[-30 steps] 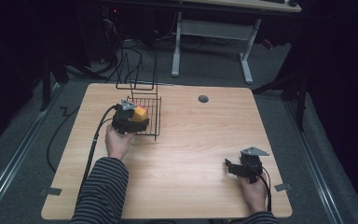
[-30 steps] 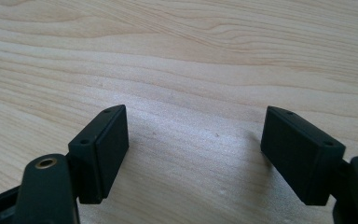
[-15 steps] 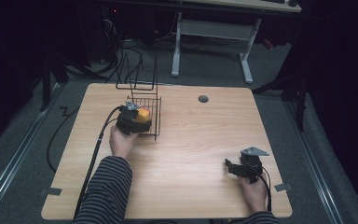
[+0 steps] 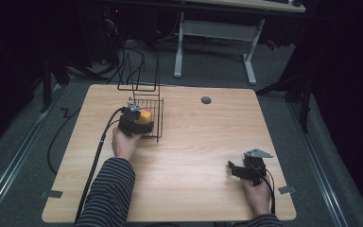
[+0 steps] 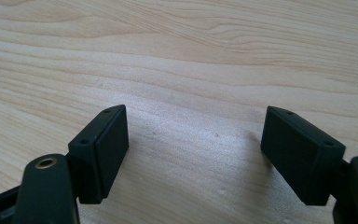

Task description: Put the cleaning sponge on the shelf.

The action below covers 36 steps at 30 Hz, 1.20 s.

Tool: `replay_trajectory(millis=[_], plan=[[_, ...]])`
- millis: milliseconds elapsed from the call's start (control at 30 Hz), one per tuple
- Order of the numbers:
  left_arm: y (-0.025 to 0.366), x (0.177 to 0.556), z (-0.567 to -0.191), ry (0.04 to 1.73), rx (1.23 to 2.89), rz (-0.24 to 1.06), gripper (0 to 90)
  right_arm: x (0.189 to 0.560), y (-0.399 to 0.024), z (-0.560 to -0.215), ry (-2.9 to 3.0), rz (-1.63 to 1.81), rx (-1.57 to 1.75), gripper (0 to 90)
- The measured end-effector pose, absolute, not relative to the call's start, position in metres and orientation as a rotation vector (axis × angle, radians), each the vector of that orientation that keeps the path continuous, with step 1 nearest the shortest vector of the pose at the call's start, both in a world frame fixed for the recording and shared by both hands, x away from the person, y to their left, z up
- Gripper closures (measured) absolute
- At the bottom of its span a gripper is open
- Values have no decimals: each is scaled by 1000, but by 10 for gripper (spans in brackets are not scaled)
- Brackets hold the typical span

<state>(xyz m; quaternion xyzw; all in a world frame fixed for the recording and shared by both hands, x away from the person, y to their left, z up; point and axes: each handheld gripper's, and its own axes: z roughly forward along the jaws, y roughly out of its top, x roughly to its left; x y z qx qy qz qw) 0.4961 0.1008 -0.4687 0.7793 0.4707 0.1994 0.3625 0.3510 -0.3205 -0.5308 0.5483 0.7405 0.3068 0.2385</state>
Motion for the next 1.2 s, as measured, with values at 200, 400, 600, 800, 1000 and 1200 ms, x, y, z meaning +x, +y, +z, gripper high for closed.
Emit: replay_trajectory(millis=[200,400,600,800,1000,1200], plan=[[102,496,-468,1217,2007,504,222,351,-320,-531,2028,840,1502,235],[101,498,-471,1225,2005,483,180,351,-320,-531,2028,840,1502,235],[101,498,-472,1226,2005,475,145,351,-320,-531,2028,840,1502,235],[102,498,-472,1227,2008,449,53,351,-320,-531,2028,840,1502,235],[103,494,-467,1207,2004,444,10,351,-320,-531,2028,840,1502,235],[109,487,-464,1190,1995,422,1,351,-320,-531,2028,840,1502,235]])
